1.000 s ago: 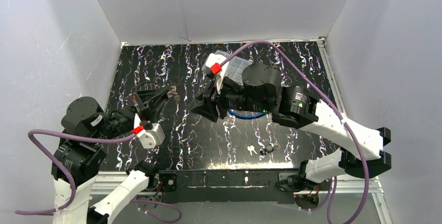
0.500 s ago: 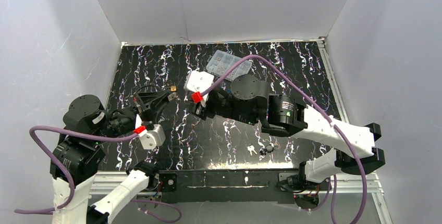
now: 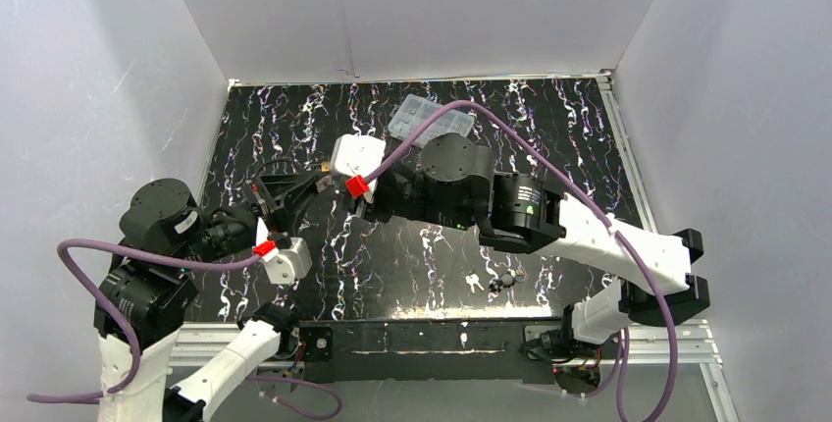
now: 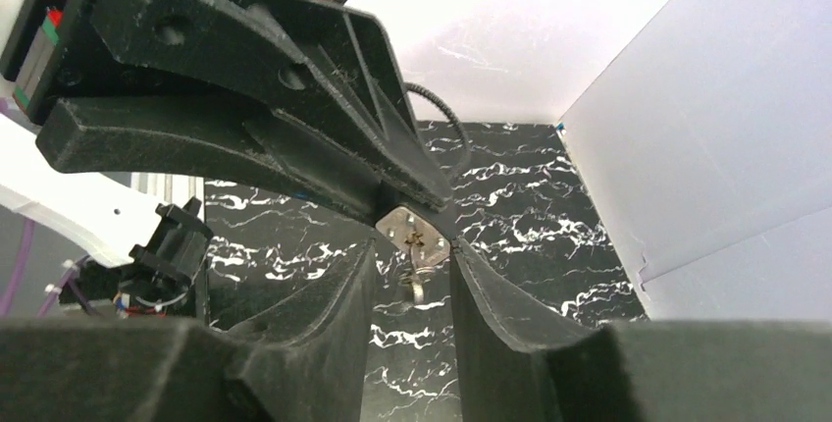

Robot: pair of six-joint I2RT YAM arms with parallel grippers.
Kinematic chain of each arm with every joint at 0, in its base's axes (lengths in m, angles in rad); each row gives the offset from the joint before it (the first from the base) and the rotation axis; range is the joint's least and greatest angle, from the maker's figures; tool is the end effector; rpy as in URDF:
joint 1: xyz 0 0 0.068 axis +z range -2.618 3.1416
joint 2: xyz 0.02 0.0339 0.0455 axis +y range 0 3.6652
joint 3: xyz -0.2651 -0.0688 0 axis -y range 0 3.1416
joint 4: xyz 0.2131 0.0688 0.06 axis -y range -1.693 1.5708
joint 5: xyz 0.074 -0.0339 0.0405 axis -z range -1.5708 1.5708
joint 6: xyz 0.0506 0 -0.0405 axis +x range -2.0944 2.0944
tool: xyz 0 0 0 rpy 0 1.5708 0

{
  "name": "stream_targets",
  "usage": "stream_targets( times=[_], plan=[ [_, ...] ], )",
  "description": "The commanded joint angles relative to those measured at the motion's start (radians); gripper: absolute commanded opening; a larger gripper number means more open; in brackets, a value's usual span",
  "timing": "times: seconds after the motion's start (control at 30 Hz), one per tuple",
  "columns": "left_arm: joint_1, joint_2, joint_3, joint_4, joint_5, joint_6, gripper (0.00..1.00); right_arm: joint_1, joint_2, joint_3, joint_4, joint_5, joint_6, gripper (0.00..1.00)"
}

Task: Unlock with the key

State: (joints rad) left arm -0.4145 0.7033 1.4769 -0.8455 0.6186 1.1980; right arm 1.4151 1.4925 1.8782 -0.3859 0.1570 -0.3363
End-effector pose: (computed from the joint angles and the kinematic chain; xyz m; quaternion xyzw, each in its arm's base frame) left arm 0.0278 -0.0443 0.4685 0.6468 0.3330 0.0418 0.6848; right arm 0.0540 0.2933 0.5135 -0.5059 0.4941 0.3144 0.6333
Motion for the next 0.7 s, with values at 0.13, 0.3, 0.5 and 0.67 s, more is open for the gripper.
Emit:
stream_targets(
  times=[0.13, 0.3, 0.5, 0.67],
  plan=[
    [0.001, -0.01, 0.015, 0.006, 0.023, 0.026, 0.0, 0.004, 0.02, 0.055, -0.033, -0.014, 0.028, 0.32],
    [0.001, -0.011, 0.014, 0.006, 0.026, 0.032, 0.0, 0.002, 0.023, 0.058, -0.038, 0.015, 0.037, 0.2],
    [0.001, -0.024, 0.002, 0.006, 0.033, 0.055, 0.0, 0.002, 0.025, 0.052, -0.035, 0.043, 0.051, 0.01],
    [0.001, -0.06, -0.045, 0.058, 0.033, 0.12, 0.0, 0.001, 0.042, 0.057, -0.033, 0.075, 0.101, 0.01]
  ],
)
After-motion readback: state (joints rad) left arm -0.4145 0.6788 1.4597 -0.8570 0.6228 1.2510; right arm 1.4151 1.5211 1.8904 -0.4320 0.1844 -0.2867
